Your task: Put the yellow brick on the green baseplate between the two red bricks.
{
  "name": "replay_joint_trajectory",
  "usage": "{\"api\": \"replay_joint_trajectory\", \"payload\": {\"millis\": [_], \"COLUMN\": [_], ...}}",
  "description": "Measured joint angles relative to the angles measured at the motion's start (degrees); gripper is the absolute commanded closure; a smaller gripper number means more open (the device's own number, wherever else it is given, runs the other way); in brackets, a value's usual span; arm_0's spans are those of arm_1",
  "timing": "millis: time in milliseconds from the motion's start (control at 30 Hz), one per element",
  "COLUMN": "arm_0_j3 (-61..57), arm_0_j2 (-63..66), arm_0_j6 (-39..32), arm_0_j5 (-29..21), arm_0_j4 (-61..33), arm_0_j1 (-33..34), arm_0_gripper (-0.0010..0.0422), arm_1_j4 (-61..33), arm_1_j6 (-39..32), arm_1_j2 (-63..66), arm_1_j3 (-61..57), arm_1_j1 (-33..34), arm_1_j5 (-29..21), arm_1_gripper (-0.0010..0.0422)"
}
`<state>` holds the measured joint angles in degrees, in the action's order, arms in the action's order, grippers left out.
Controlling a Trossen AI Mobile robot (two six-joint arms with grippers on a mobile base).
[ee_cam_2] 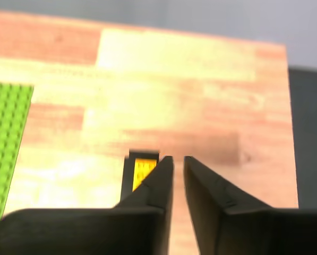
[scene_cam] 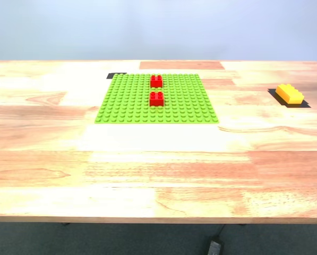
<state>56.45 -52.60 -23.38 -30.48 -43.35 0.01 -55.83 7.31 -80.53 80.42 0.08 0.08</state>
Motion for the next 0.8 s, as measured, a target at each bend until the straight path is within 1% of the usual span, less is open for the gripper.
{"api": "replay_joint_trajectory", "payload": {"millis": [100,200,233,300,367,567,800], "arm_0_j3": [-0.6,-1.0,-1.1,-1.4,-1.4,-1.5,-1.7], "arm_0_j2": [0.0,0.0,0.0,0.0,0.0,0.0,-0.1], "arm_0_j6": [0.0,0.0,0.0,0.0,0.0,0.0,0.0], "arm_0_j5": [0.0,0.0,0.0,0.0,0.0,0.0,0.0], "arm_0_j4": [0.0,0.2,0.3,0.4,0.4,1.8,1.9], "arm_0_j1": [0.0,0.0,0.0,0.0,0.0,0.0,0.0], "arm_0_gripper": [0.0413,0.0413,0.0412,0.0413,0.0412,0.0412,0.0413], "arm_1_j4": [-4.3,-5.2,-5.4,-5.0,-4.3,-0.9,7.2], "arm_1_j6": [-0.7,-0.9,-0.9,-1.5,-2.0,-1.8,-1.8], "arm_1_j2": [-4.5,-7.7,-8.5,-10.2,-12.1,-16.9,-20.0], "arm_1_j3": [4.3,5.8,5.8,5.7,5.3,0.3,-7.1], "arm_1_j1": [0.0,0.0,0.0,-0.1,-0.1,0.2,0.0], "arm_1_j5": [0.1,2.8,3.9,4.4,4.4,4.3,4.2], "arm_1_gripper": [0.0233,0.0143,0.0117,0.0082,0.0075,0.01,0.0109]}}
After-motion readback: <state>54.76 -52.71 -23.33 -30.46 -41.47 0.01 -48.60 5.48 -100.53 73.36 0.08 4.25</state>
